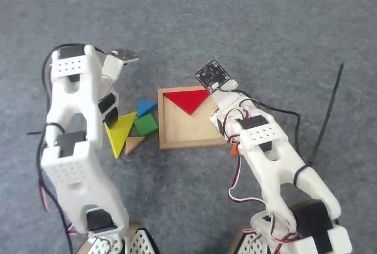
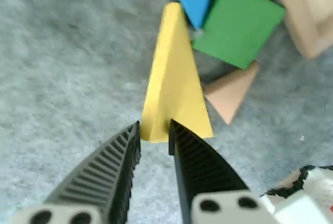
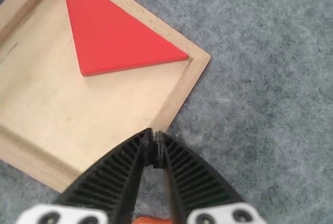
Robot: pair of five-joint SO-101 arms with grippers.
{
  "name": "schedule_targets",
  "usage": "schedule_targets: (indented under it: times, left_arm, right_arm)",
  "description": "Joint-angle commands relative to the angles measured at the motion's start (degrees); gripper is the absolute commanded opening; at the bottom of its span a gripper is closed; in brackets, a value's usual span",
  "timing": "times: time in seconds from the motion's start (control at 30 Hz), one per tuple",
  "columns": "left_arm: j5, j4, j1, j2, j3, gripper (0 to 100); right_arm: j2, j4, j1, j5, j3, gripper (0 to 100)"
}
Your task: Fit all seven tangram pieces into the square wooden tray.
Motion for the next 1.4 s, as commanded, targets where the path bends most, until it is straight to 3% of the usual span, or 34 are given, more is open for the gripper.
schedule_targets:
  times: [0.0,0.37,0.8,1.0,1.37]
  left_arm:
    - [-0.6,1.6,0.9,-8.6,2.2,8]
    - [-0.5,-6.9,4.0,-18.8,17.2,8]
    - [7.3,-7.7,4.7,-20.2,17.5,8]
    - [9.8,-7.4,2.0,-20.2,17.6,9]
    - [10.8,-7.4,-2.5,-20.8,18.7,22]
  right_arm:
    - [-3.2,-0.7,0.7,1.1,-0.4,0.9]
    - [-3.2,-0.6,0.8,1.1,-0.4,0.9]
    - [-3.3,-0.6,0.7,0.8,-0.4,0.9]
    - [-3.3,-0.5,0.7,0.8,-0.4,0.9]
    - [-3.3,-0.5,0.7,0.8,-0.4,0.9]
